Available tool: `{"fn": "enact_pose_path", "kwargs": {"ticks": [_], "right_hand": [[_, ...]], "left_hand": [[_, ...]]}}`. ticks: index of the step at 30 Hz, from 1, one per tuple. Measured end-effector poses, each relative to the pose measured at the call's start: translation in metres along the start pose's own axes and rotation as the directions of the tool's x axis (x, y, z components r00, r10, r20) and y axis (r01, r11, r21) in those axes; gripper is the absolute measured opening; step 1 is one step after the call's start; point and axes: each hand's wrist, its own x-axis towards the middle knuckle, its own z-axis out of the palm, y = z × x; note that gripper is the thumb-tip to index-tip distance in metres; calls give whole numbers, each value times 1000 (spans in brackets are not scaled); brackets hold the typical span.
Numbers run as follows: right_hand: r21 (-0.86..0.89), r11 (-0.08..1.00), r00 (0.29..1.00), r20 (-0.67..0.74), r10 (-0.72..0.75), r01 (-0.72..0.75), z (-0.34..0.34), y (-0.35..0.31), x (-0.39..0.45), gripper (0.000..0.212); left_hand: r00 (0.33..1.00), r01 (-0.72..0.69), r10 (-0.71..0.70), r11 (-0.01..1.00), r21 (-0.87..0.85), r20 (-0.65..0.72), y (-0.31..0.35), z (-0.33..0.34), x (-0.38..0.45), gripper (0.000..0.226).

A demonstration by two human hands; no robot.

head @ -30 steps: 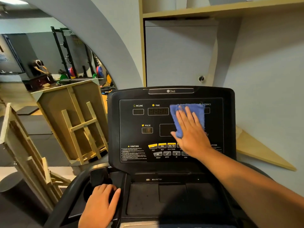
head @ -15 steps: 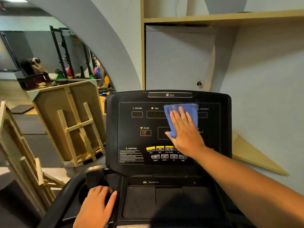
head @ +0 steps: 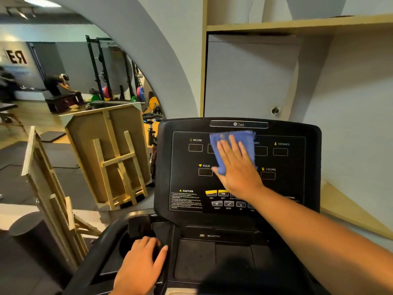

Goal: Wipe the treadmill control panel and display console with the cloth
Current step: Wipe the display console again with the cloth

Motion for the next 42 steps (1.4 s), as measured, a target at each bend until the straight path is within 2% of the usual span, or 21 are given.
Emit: {"fn": "enact_pose_path", "kwargs": {"ticks": [2, 3, 5, 8, 10, 11, 12, 15, 18, 20, 22, 24, 26, 29, 31, 33, 35, 37, 39, 40, 42], "right_hand": [[24, 997, 997, 28, -75, 74, 2, 18, -19, 78], [62, 997, 999, 35, -40, 38, 2, 30, -28, 77], [133, 979, 987, -12, 159, -156, -2, 57, -37, 75], [215, 863, 865, -117, 487, -457, -12, 70, -14, 75], [265, 793, 795, -129, 593, -548, -18, 50, 17, 78], [256, 801, 804, -123, 582, -541, -19, 35, 29, 79], [222, 846, 849, -114, 516, -484, -18, 20, 38, 79], [81, 987, 989, -41, 140, -136, -6, -17, 33, 78], [-5, 996, 996, -6, -92, 92, 8, -11, -1, 77], [19, 999, 999, 14, -33, 33, 10, 7, -20, 75], [79, 983, 986, -9, 168, -167, 5, 20, -20, 77], [112, 934, 935, -73, 347, -338, -4, 12, 6, 79], [132, 924, 921, -111, 375, -360, -11, -18, 42, 81], [59, 988, 984, -99, 146, -140, -5, -65, 69, 82], [9, 999, 997, -69, -33, 34, 4, -79, 55, 83], [-11, 975, 974, -31, -223, 223, 15, -82, 21, 82], [-9, 942, 942, -17, -334, 334, 23, -73, -8, 79], [15, 966, 964, -57, -258, 259, 23, -53, -11, 77], [63, 998, 996, -90, 13, -7, 12, -38, 16, 77], [91, 986, 984, -97, 150, -141, 3, -36, 36, 77], [131, 956, 954, -112, 278, -264, -15, -47, 73, 78]], "left_hand": [[999, 25, -25, 1000, -17, 21, 1, -1, -1, 67], [999, 42, -41, 999, -30, 34, 2, -1, -2, 64], [998, 59, -58, 998, -35, 39, 3, -1, -3, 51], [997, 55, -53, 998, -39, 55, 3, -1, -3, 48], [996, 60, -56, 997, -42, 72, 2, -3, -3, 49], [995, 62, -58, 997, -41, 78, 2, -3, -3, 49], [995, 60, -56, 997, -44, 81, 2, -4, -3, 49], [995, 61, -56, 997, -55, 81, 3, -3, -3, 49], [994, 70, -66, 997, -43, 82, 5, -3, -3, 48], [994, 75, -73, 997, -27, 87, 6, -5, -2, 44], [993, 82, -79, 996, -27, 88, 7, -7, 0, 45], [993, 80, -77, 996, -29, 93, 7, -8, 0, 49], [994, 76, -73, 997, -27, 86, 6, -7, -1, 49], [996, 67, -65, 997, -47, 61, 5, -6, -4, 49], [997, 54, -51, 997, -49, 56, 5, -5, -6, 48], [997, 47, -45, 998, -38, 60, 5, -5, -8, 47], [997, 43, -41, 998, -40, 61, 5, -5, -8, 47], [998, 46, -43, 998, -49, 56, 5, -6, -8, 49], [997, 48, -45, 997, -53, 55, 6, -7, -7, 51], [997, 52, -49, 997, -51, 59, 6, -7, -7, 51], [996, 64, -61, 997, -53, 61, 6, -7, -6, 50]]}}
